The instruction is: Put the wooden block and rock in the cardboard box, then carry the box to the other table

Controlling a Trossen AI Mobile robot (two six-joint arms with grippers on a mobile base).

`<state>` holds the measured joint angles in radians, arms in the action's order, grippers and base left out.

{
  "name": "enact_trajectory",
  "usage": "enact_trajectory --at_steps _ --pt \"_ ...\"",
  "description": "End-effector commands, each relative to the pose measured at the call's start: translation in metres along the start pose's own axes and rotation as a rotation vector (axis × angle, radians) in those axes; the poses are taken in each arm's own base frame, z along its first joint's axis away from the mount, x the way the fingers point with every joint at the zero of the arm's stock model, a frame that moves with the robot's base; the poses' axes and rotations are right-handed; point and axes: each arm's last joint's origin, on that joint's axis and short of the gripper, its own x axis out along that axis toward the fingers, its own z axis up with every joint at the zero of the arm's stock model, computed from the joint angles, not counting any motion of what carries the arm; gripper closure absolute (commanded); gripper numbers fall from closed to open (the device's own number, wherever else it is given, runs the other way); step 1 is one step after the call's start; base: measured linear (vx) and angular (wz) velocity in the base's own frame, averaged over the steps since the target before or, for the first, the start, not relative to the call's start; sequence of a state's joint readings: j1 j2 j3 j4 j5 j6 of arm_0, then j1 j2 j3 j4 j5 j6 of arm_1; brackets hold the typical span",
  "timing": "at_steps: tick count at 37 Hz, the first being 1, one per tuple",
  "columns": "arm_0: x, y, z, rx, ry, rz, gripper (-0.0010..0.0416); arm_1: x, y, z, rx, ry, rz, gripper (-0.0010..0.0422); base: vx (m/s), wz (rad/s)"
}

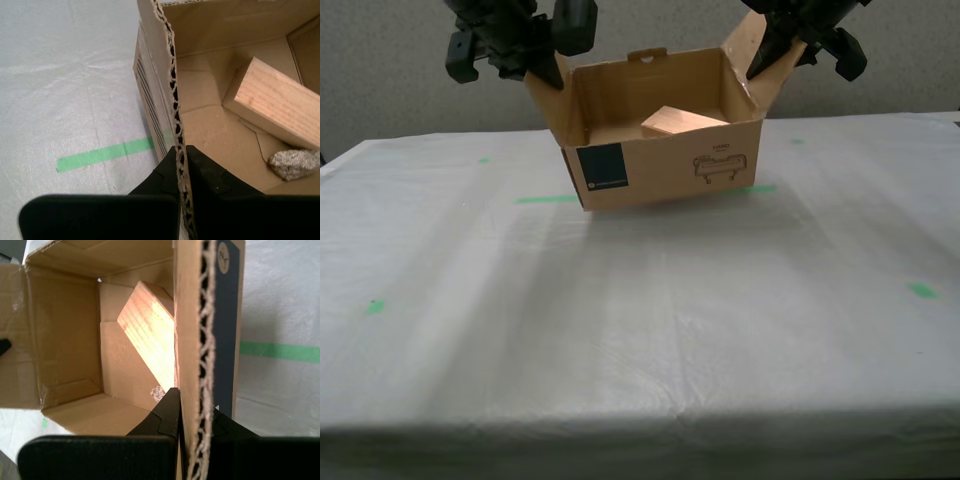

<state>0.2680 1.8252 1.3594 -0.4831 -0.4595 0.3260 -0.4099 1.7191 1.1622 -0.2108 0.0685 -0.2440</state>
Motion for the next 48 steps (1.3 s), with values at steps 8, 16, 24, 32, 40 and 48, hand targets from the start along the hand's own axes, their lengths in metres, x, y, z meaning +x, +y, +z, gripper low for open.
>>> enact_trajectory --at_steps 8,16,24,32,40,48 --pt "0.019 -0.01 -0.002 0.01 0.053 -0.028 0.0406 0.025 -0.003 -0.016 -0.001 0.094 -0.065 0.0412 0.0 0.0" --pt "0.017 -0.009 -0.001 0.007 0.05 -0.024 0.0406 0.023 -0.005 -0.009 0.0 0.068 -0.073 0.0412 0.0 0.0" --pt "0.019 -0.01 -0.001 0.006 0.048 -0.024 0.0406 0.023 -0.005 -0.009 -0.006 0.067 -0.073 0.0412 0.0 0.0" --pt "0.019 -0.01 -0.001 0.005 0.049 -0.024 0.0406 0.023 -0.005 -0.009 -0.025 0.069 -0.072 0.0412 0.0 0.0" --pt "0.019 -0.01 -0.001 0.005 0.048 -0.024 0.04 0.023 -0.005 -0.009 -0.03 0.069 -0.072 0.0364 0.0 0.0" --pt "0.019 -0.01 -0.001 0.005 0.045 -0.032 0.0359 0.023 -0.005 -0.009 -0.03 0.068 -0.071 0.0289 0.0 0.0"
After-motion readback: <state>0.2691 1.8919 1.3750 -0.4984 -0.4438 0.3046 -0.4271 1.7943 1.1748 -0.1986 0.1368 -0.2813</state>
